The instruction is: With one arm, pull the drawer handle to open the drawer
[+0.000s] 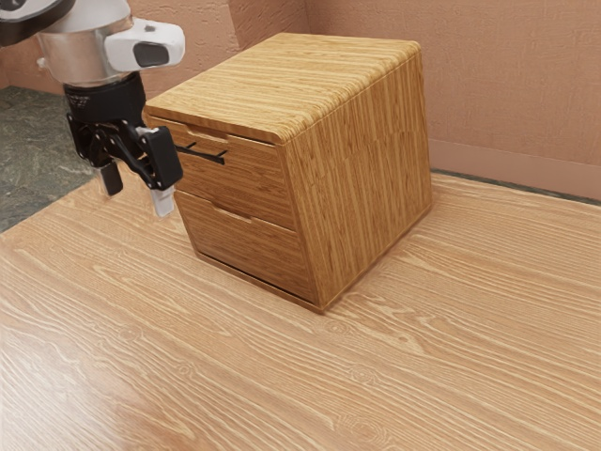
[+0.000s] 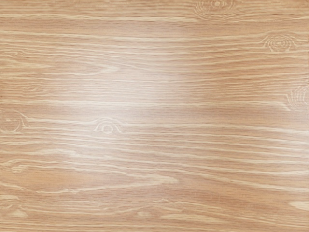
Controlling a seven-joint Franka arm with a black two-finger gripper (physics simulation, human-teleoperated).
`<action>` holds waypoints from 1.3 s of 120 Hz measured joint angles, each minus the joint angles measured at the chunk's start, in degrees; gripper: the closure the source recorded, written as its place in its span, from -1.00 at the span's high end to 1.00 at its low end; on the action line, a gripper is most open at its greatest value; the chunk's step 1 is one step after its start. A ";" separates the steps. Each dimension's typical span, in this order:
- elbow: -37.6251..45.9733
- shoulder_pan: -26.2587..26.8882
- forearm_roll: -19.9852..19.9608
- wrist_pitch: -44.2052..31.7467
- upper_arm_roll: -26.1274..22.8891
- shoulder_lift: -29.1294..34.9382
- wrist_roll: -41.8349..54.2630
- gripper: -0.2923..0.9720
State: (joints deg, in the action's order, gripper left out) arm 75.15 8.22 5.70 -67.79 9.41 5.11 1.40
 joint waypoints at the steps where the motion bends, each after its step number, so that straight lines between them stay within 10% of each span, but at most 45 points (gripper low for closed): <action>1: -0.02 -0.01 0.03 -0.47 0.01 0.01 0.00 0.54; 38: 0.23 -0.60 0.05 -6.55 0.08 -0.10 1.34 0.54; 50: 0.74 -13.51 -0.08 -8.17 -7.74 1.10 8.77 0.54; 65: 12.91 -21.72 0.69 -16.39 -14.87 9.75 20.84 0.54; 90: 28.49 -24.27 1.88 -32.30 -12.41 19.97 40.65 0.54; 156: 25.97 -27.89 -15.65 -50.76 -9.88 6.97 91.08 0.53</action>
State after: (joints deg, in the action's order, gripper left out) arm 101.12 -19.67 -9.94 -118.55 -0.46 12.09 92.48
